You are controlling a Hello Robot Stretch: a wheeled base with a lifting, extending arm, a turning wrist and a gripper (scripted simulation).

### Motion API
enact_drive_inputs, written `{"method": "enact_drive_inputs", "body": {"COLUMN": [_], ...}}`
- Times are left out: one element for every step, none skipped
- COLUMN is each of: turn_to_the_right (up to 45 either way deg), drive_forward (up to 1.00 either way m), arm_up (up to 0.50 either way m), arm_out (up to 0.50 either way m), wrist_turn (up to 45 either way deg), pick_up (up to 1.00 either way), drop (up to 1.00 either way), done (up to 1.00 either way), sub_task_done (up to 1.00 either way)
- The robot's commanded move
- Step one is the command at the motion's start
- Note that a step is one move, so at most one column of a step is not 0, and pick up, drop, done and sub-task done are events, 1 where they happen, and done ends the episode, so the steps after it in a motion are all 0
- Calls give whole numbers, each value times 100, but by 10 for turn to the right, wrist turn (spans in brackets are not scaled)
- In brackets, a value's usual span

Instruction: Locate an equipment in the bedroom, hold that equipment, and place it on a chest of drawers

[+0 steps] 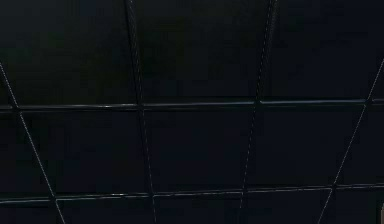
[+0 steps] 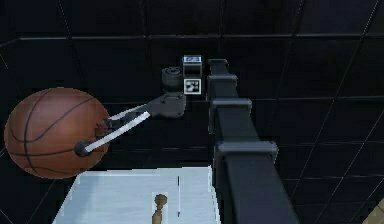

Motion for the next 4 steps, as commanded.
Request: {"method": "enact_drive_inputs", "body": {"turn_to_the_right": [0, 0, 0, 0], "drive_forward": [0, 0, 0, 0], "arm_up": [0, 0, 0, 0], "arm_out": [0, 0, -10, 0], "wrist_turn": [360, 0, 0, 0], "pick_up": [0, 0, 0, 0], "drop": [0, 100, 0, 0], "done": [0, 0, 0, 100], "sub_task_done": [0, 0, 0, 0]}}
